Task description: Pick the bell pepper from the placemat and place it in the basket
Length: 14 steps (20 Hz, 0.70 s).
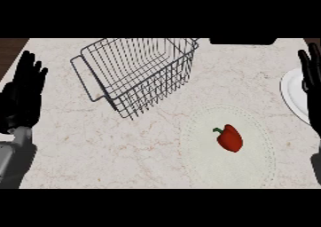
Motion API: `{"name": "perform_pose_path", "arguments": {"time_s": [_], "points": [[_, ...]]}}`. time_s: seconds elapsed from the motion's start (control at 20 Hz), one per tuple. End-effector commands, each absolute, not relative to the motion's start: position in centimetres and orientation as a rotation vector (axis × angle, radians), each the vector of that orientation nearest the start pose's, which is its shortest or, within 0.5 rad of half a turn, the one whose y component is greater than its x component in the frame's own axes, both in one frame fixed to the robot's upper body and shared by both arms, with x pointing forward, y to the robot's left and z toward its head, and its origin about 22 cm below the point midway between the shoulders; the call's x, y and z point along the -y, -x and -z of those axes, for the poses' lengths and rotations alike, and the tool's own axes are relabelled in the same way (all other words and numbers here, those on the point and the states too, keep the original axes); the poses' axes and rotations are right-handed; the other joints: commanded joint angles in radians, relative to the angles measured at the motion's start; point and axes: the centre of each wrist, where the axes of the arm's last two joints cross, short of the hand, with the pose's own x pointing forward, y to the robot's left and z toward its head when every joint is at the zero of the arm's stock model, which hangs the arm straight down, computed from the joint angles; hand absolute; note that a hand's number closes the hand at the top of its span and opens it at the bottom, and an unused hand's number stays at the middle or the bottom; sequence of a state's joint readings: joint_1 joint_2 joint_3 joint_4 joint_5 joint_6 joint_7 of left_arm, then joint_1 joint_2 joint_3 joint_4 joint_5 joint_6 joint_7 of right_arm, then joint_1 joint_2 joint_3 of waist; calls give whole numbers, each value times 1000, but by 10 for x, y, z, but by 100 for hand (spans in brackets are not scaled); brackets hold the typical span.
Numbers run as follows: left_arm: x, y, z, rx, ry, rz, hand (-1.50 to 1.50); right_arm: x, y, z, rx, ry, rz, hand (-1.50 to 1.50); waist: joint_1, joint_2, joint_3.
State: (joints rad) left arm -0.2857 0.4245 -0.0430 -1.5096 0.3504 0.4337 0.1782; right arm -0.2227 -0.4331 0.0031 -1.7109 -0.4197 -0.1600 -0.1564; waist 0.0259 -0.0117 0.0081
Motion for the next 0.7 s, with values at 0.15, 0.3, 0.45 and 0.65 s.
{"name": "perform_pose_path", "arguments": {"time_s": [0.15, 0.3, 0.45, 0.65], "points": [[-276, -305, -109, 1726, -278, 145, 0, 209, -274, -108, 1844, -559, -594, 150, 47, 26, -7], [-279, -305, -109, 1722, -289, 170, 0, 208, -268, -70, 1839, -597, 293, 150, -53, 49, 36], [-273, -297, -92, 1703, -248, 356, 0, 129, -224, -61, 1483, -1059, -692, 150, 25, 18, -9], [-286, -289, -85, 1722, -291, 364, 0, 104, -185, -93, 1636, -894, -818, -150, -29, 2, -10]]}}
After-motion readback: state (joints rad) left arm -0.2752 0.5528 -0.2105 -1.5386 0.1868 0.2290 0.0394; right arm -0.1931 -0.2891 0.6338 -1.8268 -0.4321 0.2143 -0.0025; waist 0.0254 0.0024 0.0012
